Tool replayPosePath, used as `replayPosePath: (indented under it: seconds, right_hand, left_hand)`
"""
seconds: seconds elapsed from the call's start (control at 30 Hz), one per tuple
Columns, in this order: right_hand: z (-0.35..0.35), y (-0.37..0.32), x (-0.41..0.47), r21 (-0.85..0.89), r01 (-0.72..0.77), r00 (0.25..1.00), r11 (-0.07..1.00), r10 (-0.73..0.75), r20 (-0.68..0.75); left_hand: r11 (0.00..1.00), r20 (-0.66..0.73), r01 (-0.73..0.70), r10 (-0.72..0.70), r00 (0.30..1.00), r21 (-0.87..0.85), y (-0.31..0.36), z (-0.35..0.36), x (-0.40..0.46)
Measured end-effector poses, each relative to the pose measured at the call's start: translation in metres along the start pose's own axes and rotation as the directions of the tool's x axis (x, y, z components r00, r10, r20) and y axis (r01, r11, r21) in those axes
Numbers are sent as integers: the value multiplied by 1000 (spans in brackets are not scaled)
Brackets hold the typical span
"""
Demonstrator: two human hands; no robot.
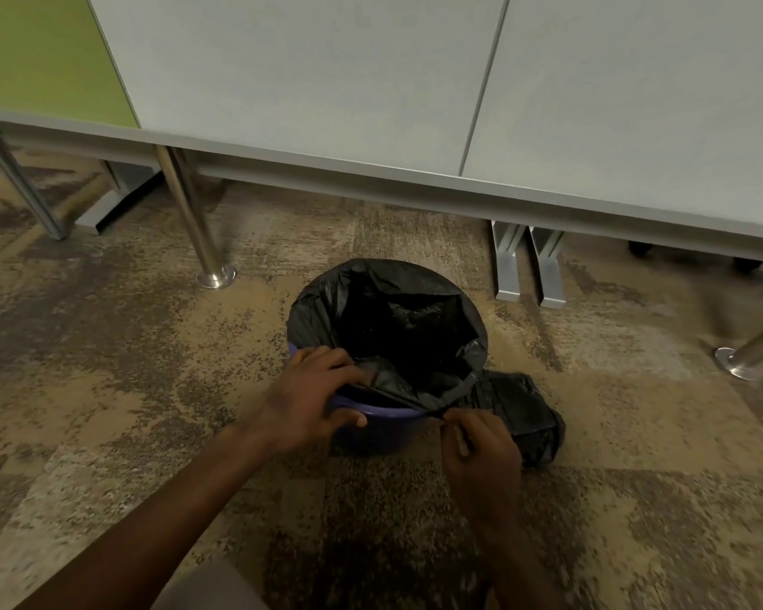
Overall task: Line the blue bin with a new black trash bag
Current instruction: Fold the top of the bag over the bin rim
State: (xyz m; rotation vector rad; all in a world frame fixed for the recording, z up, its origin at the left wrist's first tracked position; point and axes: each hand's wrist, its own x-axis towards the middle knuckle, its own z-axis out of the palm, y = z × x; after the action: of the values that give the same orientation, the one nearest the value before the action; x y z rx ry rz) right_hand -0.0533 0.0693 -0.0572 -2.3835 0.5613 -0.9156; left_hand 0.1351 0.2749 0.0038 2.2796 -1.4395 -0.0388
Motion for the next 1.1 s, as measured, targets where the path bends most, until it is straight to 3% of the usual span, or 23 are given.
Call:
replayPosePath:
  seconds: [0.2, 0.37, 0.6, 0.83, 0.97, 1.1]
  right_hand:
    - [3, -14, -16, -5, 70, 994, 998, -69, 82]
    - [2, -34, -7, 53, 77, 994, 996, -73, -80]
    - [15, -55, 24, -65, 264, 951, 962, -249, 182]
    - [20, -55, 20, -42, 294, 949, 955, -286, 135]
    - [21, -59, 13, -62, 327, 941, 943, -319, 109]
    - [21, -64, 8, -114, 372, 928, 921, -366, 74]
  left_hand:
    - [1000, -26, -2, 2, 1000, -22, 2, -3, 4]
    - [1000, -88, -16, 15, 996, -10, 4, 0, 3]
    - [1000, -131, -24, 26, 991, 12, 12, -1, 1]
    - [966, -226, -126, 178, 958, 224, 13, 6, -10]
    - [884, -311, -183, 335, 889, 431, 13, 14, -19]
    - [801, -291, -234, 447, 846, 552, 9, 18, -27]
